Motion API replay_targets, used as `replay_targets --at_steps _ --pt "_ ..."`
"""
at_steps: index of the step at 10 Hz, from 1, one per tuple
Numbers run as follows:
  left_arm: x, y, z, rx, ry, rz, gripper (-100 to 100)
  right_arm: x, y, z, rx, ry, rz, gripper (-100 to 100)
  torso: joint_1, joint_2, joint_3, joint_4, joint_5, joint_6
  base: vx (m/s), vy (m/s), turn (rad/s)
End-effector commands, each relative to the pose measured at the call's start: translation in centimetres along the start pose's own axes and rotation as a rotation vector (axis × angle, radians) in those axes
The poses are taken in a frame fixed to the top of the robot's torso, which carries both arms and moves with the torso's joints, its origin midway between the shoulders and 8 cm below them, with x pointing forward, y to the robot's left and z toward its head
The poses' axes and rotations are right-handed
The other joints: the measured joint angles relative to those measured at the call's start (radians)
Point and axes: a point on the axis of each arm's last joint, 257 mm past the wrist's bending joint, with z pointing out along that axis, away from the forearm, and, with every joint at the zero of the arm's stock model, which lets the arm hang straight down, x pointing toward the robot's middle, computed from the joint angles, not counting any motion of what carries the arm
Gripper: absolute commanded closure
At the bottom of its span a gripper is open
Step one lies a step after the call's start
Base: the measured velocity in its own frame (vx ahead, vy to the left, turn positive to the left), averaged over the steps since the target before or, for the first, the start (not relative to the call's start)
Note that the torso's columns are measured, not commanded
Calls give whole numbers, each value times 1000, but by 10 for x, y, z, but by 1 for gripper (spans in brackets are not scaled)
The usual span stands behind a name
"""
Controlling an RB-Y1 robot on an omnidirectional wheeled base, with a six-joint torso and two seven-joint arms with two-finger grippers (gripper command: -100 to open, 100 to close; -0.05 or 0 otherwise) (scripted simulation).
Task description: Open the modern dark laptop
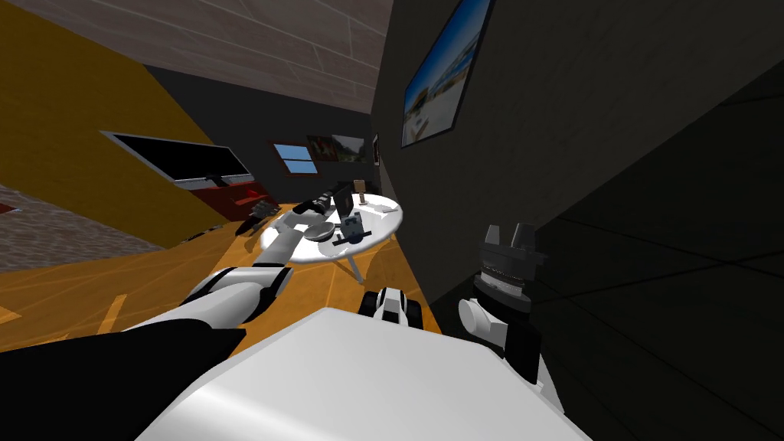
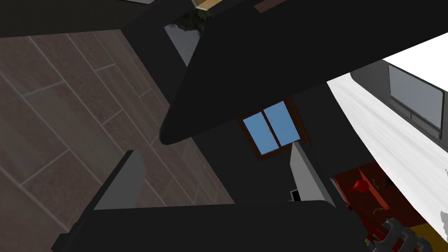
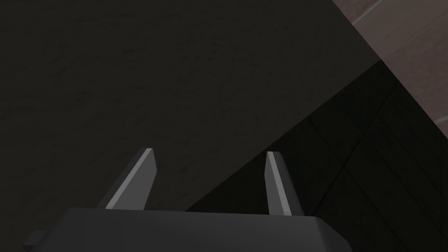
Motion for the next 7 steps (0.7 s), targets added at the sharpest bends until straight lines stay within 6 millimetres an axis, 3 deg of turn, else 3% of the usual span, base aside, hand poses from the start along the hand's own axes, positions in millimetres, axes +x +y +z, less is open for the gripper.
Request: replay_targets --at_steps 1,3,4,7 --pt "-10 3 2 -20 -12 1 -100 0 0 0 0 0 0 0 0 0 0 0 0 0 21 -1 -14" --pt "-13 2 3 -24 -15 1 -100 0 0 0 0 0 0 0 1 -3 -2 -1 0 0 84 17 -19" --pt "-13 2 4 -24 -15 1 100 0 0 0 0 0 0 0 1 -1 -1 -1 0 0 9 2 1" --pt "-3 6 6 -17 -6 -193 100 0 0 0 0 0 0 0 9 4 3 -1 5 -3 -45 128 16"
